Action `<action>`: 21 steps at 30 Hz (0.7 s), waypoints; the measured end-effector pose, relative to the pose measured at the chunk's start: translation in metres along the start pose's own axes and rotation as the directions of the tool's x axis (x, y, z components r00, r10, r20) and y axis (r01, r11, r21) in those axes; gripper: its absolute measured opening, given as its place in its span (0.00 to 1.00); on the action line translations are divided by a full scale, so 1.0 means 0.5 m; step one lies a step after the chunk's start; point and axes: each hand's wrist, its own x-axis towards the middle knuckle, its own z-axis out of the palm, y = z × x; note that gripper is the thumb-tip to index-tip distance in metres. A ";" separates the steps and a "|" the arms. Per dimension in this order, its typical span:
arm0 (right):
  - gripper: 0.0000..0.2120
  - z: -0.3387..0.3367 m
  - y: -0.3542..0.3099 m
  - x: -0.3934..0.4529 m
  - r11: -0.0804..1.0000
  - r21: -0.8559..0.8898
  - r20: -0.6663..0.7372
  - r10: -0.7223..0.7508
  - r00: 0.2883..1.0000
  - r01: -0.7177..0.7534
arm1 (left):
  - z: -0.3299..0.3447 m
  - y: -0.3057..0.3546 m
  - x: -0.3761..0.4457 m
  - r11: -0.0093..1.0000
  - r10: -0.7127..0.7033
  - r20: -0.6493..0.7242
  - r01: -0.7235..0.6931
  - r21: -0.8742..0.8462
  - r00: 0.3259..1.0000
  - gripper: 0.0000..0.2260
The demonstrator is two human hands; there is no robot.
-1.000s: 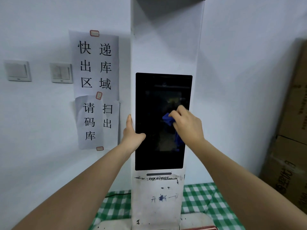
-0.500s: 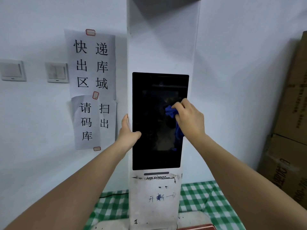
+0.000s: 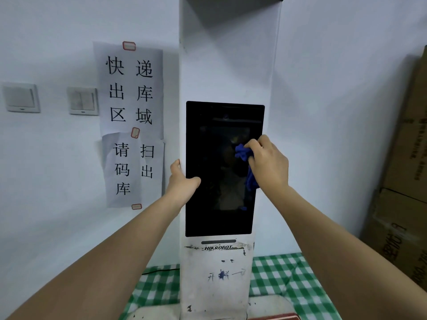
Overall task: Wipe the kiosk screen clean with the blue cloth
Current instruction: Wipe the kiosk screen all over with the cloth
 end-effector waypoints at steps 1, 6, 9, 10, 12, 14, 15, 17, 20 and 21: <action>0.09 0.000 -0.002 0.003 1.000 0.002 -0.019 0.003 1.000 -0.003 | 0.000 0.001 0.000 1.000 0.001 -0.002 -0.001 -0.004 1.000 0.35; 0.16 0.021 -0.005 -0.056 0.993 -0.028 0.027 -0.111 0.993 0.112 | 0.000 -0.008 0.006 1.000 0.009 -0.019 -0.009 -0.011 1.000 0.35; 0.19 0.019 0.008 -0.065 0.976 -0.052 0.090 -0.208 0.974 0.214 | -0.004 -0.011 0.009 1.000 0.014 -0.021 -0.015 -0.005 1.000 0.35; 0.18 0.015 0.013 -0.055 0.973 -0.060 0.099 -0.218 0.971 0.224 | -0.004 -0.011 0.009 1.000 0.013 -0.023 -0.013 -0.003 1.000 0.35; 0.14 0.006 0.021 -0.029 0.989 -0.039 0.062 -0.142 0.988 0.144 | -0.004 -0.013 0.010 1.000 0.016 -0.026 -0.016 -0.005 1.000 0.35; 0.09 -0.001 0.027 -0.004 1.000 -0.002 0.003 -0.022 1.000 0.022 | -0.003 -0.015 0.012 1.000 0.022 -0.026 -0.022 -0.011 0.999 0.36; 0.08 -0.001 0.025 0.000 1.000 0.011 -0.011 0.006 1.000 -0.005 | -0.003 -0.015 0.012 1.000 0.022 -0.029 -0.022 -0.013 0.999 0.36; 0.08 0.006 0.019 -0.013 1.000 0.027 -0.031 0.008 0.999 -0.008 | -0.002 -0.014 0.011 1.000 0.020 -0.034 -0.020 -0.013 0.999 0.35; 0.12 0.028 0.017 -0.058 0.999 0.022 -0.007 -0.035 0.999 0.036 | 0.000 -0.017 0.014 0.999 0.033 -0.048 -0.034 -0.018 0.998 0.35; 0.13 0.033 0.020 -0.069 0.998 0.001 0.018 -0.069 0.997 0.069 | 0.000 -0.017 0.015 0.999 0.038 -0.049 -0.039 -0.020 0.998 0.35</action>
